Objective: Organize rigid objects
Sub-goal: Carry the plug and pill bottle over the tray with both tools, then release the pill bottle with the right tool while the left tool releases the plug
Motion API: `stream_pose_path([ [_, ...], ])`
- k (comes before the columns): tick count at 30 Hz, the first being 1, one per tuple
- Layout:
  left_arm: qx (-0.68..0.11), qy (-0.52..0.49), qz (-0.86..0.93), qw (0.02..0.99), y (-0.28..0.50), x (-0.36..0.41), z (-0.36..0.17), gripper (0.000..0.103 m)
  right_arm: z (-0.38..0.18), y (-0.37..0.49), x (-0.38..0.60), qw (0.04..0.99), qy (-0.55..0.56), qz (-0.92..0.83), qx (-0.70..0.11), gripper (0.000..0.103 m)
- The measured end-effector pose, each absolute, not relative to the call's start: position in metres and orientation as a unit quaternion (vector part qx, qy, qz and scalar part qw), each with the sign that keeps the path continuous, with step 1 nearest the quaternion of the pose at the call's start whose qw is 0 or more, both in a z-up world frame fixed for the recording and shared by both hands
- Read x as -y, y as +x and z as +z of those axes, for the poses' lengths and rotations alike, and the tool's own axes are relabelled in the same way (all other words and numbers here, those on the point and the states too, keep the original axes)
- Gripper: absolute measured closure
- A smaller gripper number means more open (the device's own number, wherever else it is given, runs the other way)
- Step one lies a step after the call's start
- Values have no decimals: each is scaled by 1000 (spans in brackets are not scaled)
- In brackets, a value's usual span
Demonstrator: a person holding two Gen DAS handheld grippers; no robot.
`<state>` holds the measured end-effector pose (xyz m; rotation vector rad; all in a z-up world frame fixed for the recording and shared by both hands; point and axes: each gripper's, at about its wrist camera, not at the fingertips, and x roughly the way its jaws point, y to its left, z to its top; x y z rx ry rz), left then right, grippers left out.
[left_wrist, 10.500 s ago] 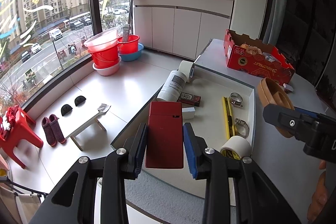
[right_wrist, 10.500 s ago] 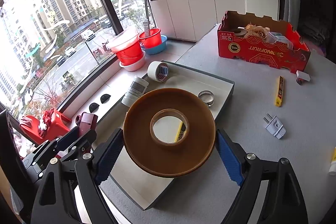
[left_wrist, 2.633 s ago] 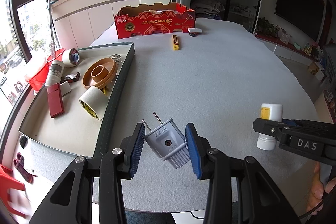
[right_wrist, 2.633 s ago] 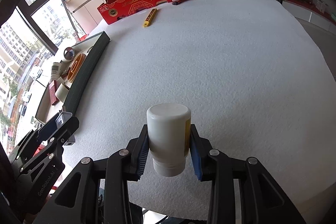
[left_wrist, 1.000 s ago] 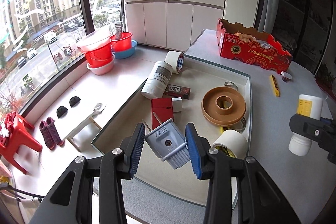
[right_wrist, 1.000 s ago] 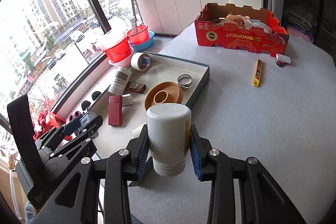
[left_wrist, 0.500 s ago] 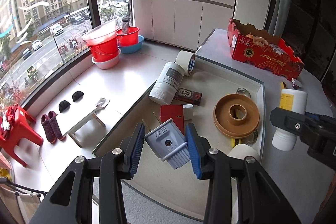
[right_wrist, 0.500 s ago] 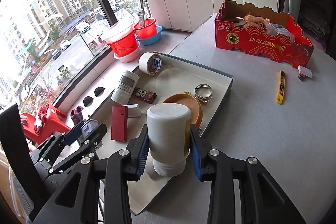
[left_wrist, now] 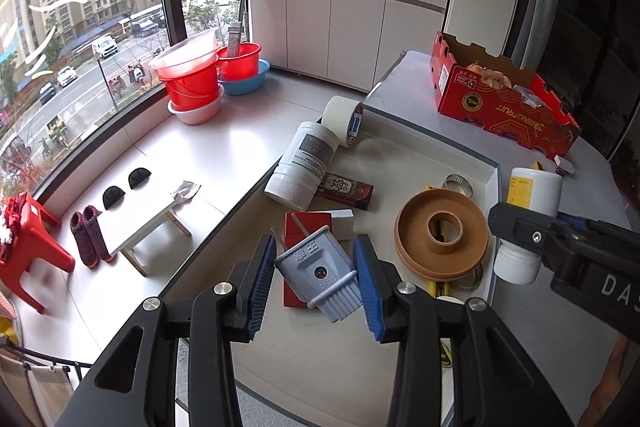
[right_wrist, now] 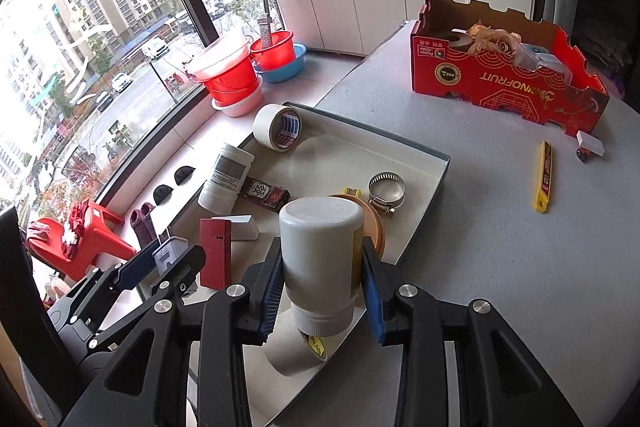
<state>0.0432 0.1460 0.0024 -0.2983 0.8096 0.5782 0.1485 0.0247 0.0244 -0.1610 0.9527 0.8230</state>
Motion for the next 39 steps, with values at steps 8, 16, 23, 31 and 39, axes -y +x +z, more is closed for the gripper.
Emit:
stream_pose_path([
  [8, -391, -141, 275, 867, 49, -146, 2, 60, 19, 159, -26, 803, -70, 381, -452, 66],
  [16, -398, -137, 272, 865, 57, -145, -3, 60, 17, 165, -29, 803, -69, 379, -454, 66],
  [23, -400, -138, 272, 864, 58, -146, -6, 60, 14, 169, -30, 802, -67, 378, -458, 66],
  [31, -407, -136, 272, 861, 62, -147, -12, 60, 9, 171, -35, 798, -68, 379, -463, 66],
  [39, -410, -135, 273, 860, 64, -147, -14, 60, 5, 176, -38, 798, -71, 375, -466, 66],
])
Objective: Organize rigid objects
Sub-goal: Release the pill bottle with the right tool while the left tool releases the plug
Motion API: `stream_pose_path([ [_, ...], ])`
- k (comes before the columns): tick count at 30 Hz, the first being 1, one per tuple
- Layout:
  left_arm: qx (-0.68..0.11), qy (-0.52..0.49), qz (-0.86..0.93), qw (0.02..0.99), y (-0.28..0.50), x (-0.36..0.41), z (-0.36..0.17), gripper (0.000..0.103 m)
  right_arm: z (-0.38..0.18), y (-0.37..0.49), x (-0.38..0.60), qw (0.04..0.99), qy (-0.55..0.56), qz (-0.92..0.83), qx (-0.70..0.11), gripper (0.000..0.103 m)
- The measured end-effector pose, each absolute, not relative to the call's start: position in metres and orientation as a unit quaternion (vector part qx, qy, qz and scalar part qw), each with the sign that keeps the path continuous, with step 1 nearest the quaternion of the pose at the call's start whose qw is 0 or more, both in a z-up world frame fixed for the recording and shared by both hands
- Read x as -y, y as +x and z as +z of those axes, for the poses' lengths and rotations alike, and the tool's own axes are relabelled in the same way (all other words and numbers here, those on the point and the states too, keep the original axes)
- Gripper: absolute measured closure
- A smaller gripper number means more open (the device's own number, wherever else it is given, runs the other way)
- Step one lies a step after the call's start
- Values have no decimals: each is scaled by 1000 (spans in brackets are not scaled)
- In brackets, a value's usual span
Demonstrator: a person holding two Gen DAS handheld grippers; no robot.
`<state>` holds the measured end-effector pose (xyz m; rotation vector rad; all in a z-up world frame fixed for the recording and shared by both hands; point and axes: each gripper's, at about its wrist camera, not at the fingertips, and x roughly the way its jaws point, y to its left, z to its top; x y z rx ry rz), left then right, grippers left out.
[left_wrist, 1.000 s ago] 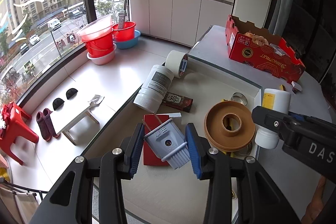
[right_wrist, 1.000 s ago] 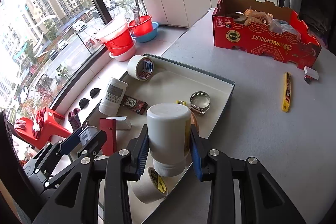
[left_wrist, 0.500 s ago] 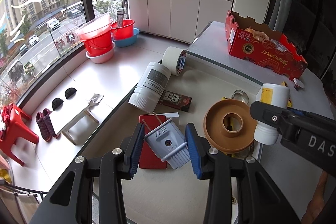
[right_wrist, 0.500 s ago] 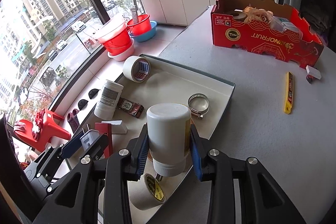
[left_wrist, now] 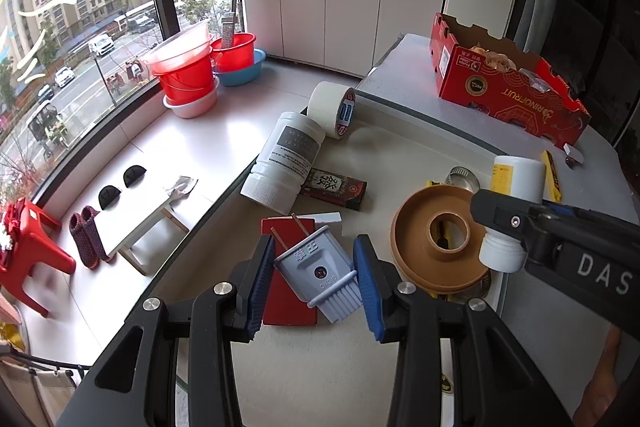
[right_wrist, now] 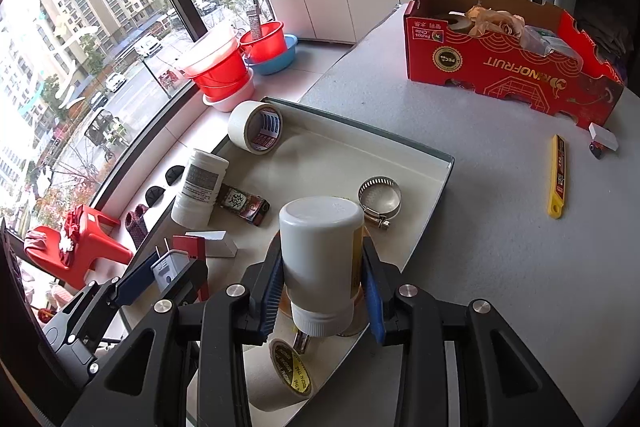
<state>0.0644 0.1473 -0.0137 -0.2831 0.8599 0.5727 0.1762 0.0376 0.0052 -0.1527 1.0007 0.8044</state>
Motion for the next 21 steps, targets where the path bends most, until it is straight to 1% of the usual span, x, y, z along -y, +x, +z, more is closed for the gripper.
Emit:
stream_pose_path([
  [14, -428, -139, 283, 847, 67, -156, -28, 59, -8, 181, -49, 792, -81, 374, -476, 66],
  [16, -429, -141, 284, 846, 67, -157, -30, 48, -11, 181, -52, 791, -87, 372, -478, 66],
  [17, -426, -142, 285, 847, 66, -157, -30, 32, -13, 181, -53, 789, -90, 372, -481, 64],
  [18, -422, -142, 287, 848, 64, -157, -29, 20, -14, 181, -53, 787, -91, 373, -483, 56],
  [20, -414, -139, 288, 852, 61, -156, -27, 19, -14, 179, -53, 786, -92, 374, -484, 12],
  [21, -415, -140, 285, 853, 60, -156, -27, 17, -12, 177, -51, 793, -96, 367, -477, 7],
])
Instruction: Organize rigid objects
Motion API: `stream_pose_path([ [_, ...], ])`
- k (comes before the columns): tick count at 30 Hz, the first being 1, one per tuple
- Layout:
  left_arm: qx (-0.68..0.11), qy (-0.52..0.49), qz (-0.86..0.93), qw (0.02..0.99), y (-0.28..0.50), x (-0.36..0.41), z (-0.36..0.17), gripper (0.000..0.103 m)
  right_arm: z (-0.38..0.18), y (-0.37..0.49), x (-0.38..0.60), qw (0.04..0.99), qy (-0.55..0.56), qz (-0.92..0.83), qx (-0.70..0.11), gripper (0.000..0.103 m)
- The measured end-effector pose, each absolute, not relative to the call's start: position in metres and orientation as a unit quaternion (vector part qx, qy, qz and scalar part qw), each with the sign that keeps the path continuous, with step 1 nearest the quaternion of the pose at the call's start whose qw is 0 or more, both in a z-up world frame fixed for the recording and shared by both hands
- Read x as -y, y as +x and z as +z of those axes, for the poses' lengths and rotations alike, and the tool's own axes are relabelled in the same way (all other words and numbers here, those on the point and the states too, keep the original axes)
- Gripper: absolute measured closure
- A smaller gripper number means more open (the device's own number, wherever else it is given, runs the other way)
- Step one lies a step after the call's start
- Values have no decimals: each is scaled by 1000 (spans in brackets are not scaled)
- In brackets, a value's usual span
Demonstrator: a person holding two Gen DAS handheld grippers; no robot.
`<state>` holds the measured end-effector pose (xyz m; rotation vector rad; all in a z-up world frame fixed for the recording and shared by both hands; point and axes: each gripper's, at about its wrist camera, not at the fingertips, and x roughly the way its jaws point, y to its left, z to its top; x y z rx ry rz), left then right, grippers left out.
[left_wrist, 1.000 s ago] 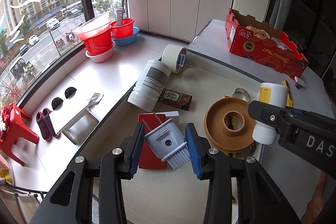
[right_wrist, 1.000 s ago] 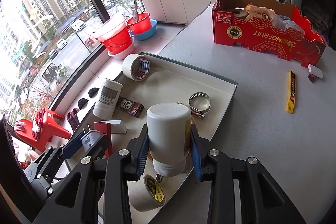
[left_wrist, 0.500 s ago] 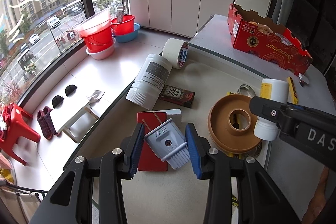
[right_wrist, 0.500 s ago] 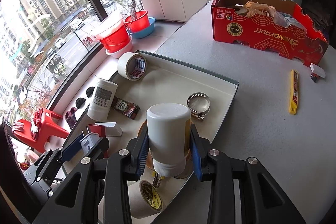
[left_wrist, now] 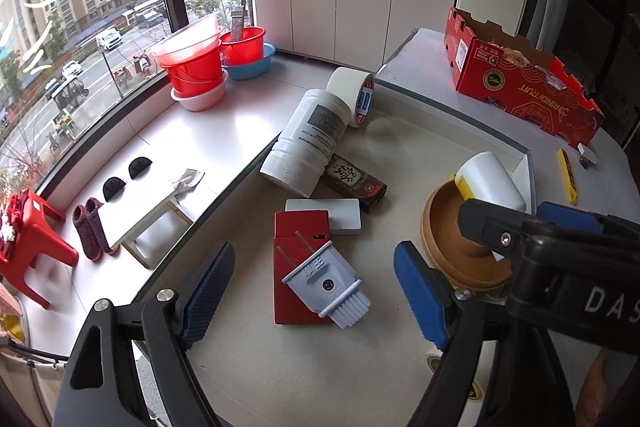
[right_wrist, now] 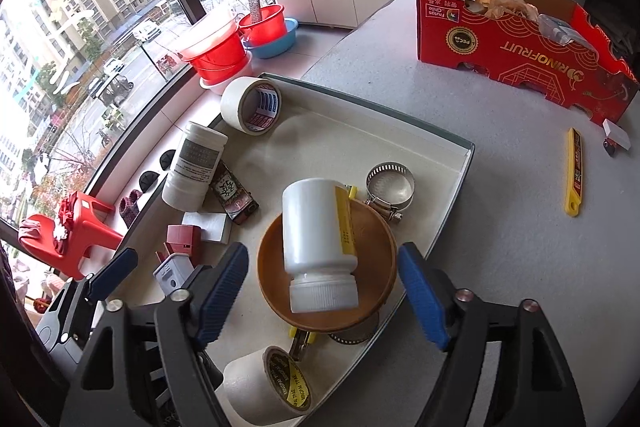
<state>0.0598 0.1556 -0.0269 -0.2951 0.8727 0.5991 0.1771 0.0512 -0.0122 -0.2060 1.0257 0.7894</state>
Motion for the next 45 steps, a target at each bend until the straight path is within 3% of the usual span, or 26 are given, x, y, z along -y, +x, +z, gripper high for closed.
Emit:
stream_pose_path([
  [5, -428, -138, 290, 845, 56, -154, -29, 0, 2, 167, -46, 807, -112, 369, -447, 1],
  [19, -345, -151, 224, 899, -4, -122, 9, 0, 18, 133, 10, 807, -28, 379, -452, 1],
  [45, -403, -149, 241, 870, -41, -89, -5, 0, -3, 77, 50, 812, -74, 340, -470, 1],
])
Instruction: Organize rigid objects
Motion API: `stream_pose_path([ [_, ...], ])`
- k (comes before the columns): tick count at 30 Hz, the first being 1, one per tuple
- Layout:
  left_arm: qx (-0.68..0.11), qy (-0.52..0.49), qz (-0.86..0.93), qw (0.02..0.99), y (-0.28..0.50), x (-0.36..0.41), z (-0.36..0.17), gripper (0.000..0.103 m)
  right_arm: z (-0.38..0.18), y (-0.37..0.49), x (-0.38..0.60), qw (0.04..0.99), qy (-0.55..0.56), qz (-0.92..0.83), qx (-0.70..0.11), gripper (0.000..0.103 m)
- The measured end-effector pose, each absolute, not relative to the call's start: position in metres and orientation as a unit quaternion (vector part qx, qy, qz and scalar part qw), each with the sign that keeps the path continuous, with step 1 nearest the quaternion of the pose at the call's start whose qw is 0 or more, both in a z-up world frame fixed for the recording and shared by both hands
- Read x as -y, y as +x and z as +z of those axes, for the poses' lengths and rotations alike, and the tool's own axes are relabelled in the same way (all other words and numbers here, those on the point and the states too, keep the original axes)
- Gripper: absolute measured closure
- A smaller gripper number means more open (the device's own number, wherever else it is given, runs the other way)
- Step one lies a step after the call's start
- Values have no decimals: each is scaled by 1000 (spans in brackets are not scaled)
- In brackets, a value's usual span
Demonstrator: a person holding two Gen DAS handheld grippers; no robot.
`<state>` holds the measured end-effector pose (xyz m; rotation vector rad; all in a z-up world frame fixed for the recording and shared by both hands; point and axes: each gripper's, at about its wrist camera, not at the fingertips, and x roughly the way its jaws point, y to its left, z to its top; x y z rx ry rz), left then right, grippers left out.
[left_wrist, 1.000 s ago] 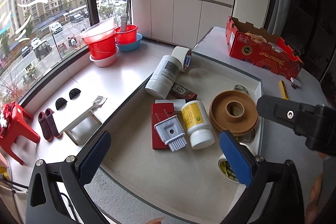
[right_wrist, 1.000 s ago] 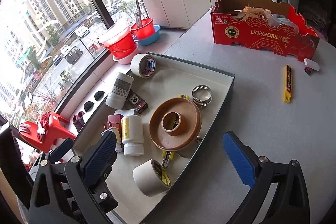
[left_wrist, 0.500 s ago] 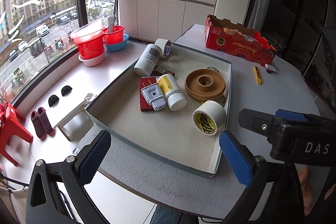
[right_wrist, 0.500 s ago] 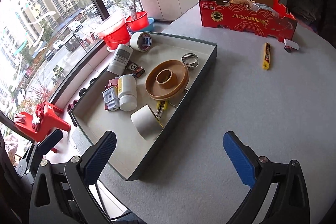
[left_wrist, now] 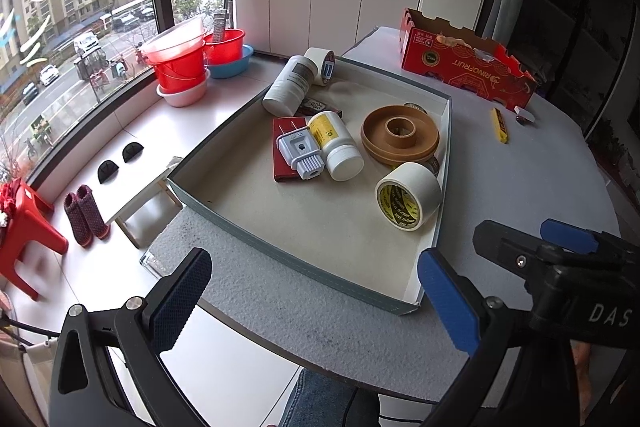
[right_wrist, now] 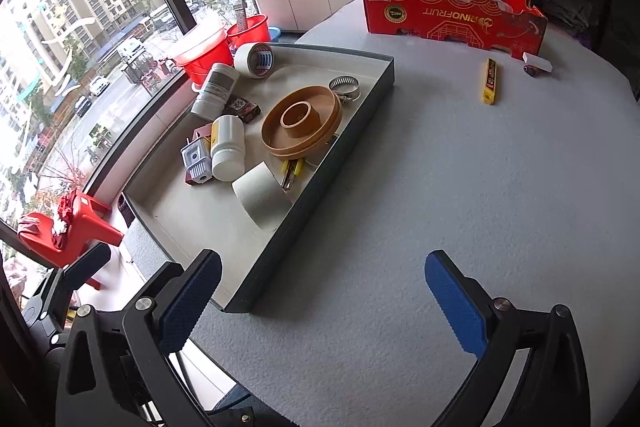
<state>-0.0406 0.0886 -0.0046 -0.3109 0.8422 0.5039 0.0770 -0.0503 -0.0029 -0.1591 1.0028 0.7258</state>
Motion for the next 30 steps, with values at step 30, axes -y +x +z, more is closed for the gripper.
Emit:
stream_pose_path([
  [30, -408, -150, 279, 856, -43, -104, -4, 0, 11, 76, 28, 815, -106, 346, -452, 1],
])
